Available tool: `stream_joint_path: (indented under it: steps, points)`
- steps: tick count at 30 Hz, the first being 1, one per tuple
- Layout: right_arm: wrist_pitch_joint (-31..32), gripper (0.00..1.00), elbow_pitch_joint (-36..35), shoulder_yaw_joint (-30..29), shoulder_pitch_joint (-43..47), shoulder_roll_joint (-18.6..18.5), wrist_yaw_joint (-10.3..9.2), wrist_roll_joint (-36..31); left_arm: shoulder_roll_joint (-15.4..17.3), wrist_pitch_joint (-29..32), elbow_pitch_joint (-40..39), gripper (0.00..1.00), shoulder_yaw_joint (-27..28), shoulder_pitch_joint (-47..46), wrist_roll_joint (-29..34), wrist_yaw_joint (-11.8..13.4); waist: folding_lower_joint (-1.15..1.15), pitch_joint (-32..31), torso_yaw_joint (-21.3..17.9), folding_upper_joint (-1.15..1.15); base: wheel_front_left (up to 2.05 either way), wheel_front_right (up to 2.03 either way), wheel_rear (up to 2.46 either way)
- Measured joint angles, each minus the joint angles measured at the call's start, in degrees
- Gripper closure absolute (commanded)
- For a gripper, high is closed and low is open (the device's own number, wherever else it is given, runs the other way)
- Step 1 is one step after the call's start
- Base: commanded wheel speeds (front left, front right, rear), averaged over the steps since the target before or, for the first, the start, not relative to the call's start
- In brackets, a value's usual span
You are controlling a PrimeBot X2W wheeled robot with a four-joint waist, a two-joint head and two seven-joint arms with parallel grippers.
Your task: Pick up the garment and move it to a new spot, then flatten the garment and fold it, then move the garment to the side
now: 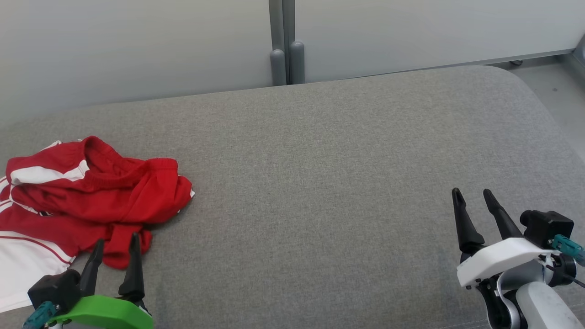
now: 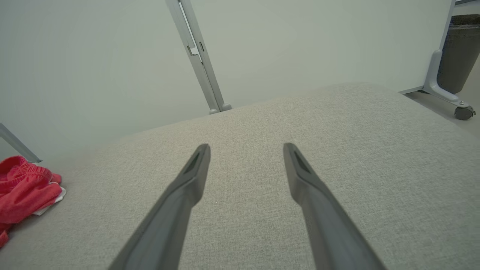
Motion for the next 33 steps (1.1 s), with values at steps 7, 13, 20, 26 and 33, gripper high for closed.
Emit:
stream_joint_path:
  steps: [7, 13, 20, 26, 33]
  points:
    - [-1.42, 0.00, -0.81, 0.91, 0.68, -1.14, 0.15, -4.35, 0.24, -1.37, -0.43, 0.00, 0.00, 0.65, 5.60, 0.00, 0.00, -0.06, -0.25, 0.00, 0.00, 0.00, 0.00]
    - [-2.56, 0.00, -1.34, 0.75, 1.71, -1.83, 0.16, -8.05, 0.37, -2.68, -1.22, 0.00, 0.05, 1.03, 10.57, 0.00, 0.00, -0.12, -0.40, 0.00, 0.00, 0.00, 0.00]
    - [-4.09, 0.00, -2.22, 0.40, 2.23, -2.55, 0.35, -13.74, 0.83, -4.32, -1.65, 0.00, 0.22, 2.16, 17.23, 0.00, 0.00, -0.15, -0.72, 0.00, 0.00, 0.00, 0.00]
    - [-4.59, 0.00, -2.43, 0.00, 2.86, -2.78, 1.03, -15.52, 1.24, -4.85, -1.77, 0.00, 0.49, 2.79, 19.59, 0.00, 0.00, -0.03, -0.95, 0.00, 0.00, 0.00, 0.00]
    - [-4.75, 0.00, -2.44, -1.12, 2.88, -2.57, 1.89, -16.02, 1.14, -4.85, -1.69, 0.00, 0.67, 2.90, 19.67, -0.29, 0.00, 0.05, -1.04, 0.00, 0.00, 0.00, 0.00]
